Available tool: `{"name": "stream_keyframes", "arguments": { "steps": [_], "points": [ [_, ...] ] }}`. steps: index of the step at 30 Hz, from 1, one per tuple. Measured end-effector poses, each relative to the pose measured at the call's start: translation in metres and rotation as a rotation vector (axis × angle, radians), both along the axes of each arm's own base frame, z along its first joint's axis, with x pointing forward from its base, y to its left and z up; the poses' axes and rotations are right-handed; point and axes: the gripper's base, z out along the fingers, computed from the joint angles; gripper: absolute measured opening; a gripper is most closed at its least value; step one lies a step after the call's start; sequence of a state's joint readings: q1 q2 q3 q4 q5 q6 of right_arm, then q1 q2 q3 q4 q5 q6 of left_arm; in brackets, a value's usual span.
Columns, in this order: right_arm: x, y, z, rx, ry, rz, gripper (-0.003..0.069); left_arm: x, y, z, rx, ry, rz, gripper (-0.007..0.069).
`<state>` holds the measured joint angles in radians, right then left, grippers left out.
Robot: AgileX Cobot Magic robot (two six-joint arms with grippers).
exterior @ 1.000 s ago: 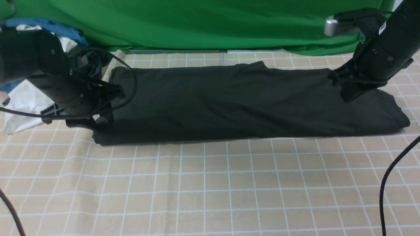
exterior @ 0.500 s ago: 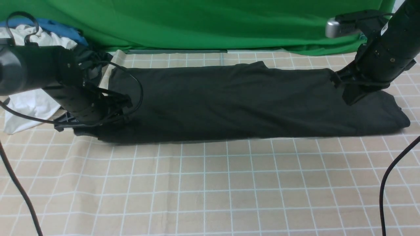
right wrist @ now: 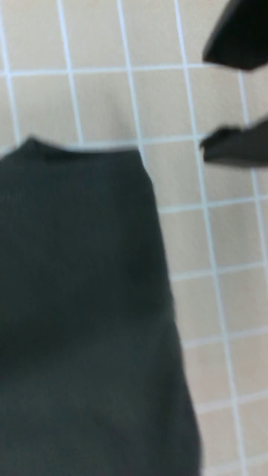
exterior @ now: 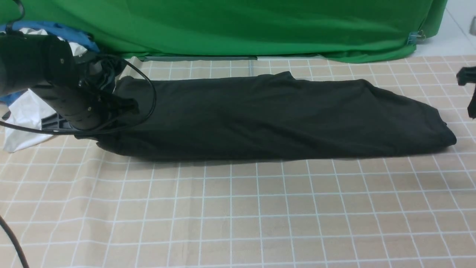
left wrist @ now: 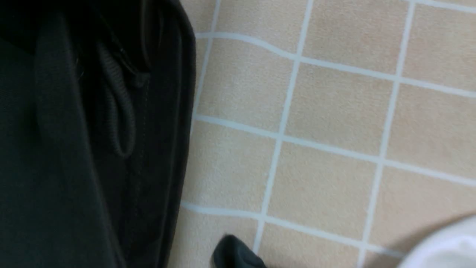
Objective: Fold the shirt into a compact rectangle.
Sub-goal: 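Pull the folded dark garment lengthwise by its ends to straighten it flat on the table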
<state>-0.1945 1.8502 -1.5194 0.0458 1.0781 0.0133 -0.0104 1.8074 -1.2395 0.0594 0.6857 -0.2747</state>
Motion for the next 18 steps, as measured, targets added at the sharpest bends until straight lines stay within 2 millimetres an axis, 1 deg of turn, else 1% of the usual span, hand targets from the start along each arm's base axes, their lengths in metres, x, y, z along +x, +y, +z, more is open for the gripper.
{"name": "stream_keyframes", "arguments": {
  "steps": [1, 2, 3, 5, 7, 9, 10, 11, 13, 14, 17, 18],
  "points": [
    [0.004, -0.002, -0.008, 0.001, 0.006, -0.004, 0.046, 0.0, 0.0, 0.0, 0.004, 0.001, -0.002, 0.0158],
    [0.004, -0.002, -0.009, 0.001, 0.007, -0.004, 0.047, 0.0, 0.0, 0.0, 0.007, 0.001, -0.003, 0.0158],
    [0.01, -0.004, -0.021, 0.006, 0.009, -0.008, 0.0544, 0.0, 0.0, 0.0, 0.007, 0.001, -0.004, 0.0158],
    [0.018, -0.003, -0.04, 0.032, 0.023, -0.015, 0.0594, 0.0, 0.0, 0.0, 0.007, 0.001, -0.004, 0.0158],
    [0.025, -0.002, -0.054, 0.05, 0.028, -0.018, 0.0608, 0.0, 0.0, 0.0, 0.007, 0.001, -0.004, 0.0158],
    [0.03, -0.001, -0.072, 0.061, 0.05, -0.014, 0.0598, 0.0, 0.0, 0.0, 0.007, 0.001, -0.004, 0.0158],
    [0.031, -0.001, -0.075, 0.064, 0.053, -0.016, 0.0591, 0.0, 0.0, 0.0, 0.007, 0.001, -0.004, 0.0158],
    [0.032, -0.001, -0.081, 0.07, 0.06, -0.019, 0.0573, 0.0, 0.0, 0.0, 0.007, 0.001, -0.004, 0.0158],
    [0.035, 0.001, -0.094, 0.101, 0.08, -0.015, 0.0469, 0.0, 0.0, 0.0, 0.006, 0.001, -0.002, 0.0158],
    [0.036, 0.002, -0.097, 0.113, 0.077, 0.007, 0.0372, 0.0, 0.0, 0.0, 0.006, 0.001, -0.002, 0.0158],
    [0.037, 0.006, -0.097, 0.147, 0.064, 0.039, 0.0126, -0.001, 0.0, 0.0, -0.01, 0.008, 0.009, 0.0158],
    [0.038, 0.006, -0.095, 0.151, 0.066, 0.047, 0.0091, -0.001, 0.0, 0.001, -0.014, 0.019, 0.012, 0.0158]
  ]
}}
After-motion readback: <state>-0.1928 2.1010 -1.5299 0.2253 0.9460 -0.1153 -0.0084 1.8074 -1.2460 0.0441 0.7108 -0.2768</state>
